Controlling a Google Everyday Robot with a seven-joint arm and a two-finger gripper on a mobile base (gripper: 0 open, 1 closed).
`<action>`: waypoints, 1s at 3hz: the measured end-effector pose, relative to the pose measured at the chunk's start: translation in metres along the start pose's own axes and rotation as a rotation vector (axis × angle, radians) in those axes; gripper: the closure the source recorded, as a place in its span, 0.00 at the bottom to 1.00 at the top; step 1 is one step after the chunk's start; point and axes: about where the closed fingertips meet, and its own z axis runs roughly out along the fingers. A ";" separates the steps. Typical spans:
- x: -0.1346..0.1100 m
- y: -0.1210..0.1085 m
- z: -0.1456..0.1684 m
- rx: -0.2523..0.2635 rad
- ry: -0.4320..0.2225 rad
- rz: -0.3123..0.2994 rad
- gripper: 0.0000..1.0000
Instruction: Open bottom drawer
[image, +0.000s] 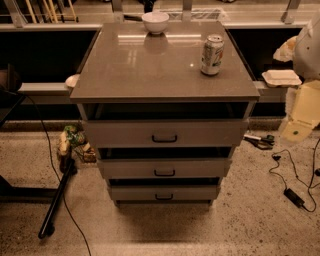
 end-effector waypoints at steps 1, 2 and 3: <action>0.000 0.000 0.001 0.001 -0.002 -0.002 0.00; 0.003 0.003 0.026 -0.017 -0.018 -0.043 0.00; 0.011 0.014 0.079 -0.058 -0.060 -0.103 0.00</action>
Offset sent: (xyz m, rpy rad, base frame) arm 0.0106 0.0026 -0.0758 0.0209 0.0370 0.1333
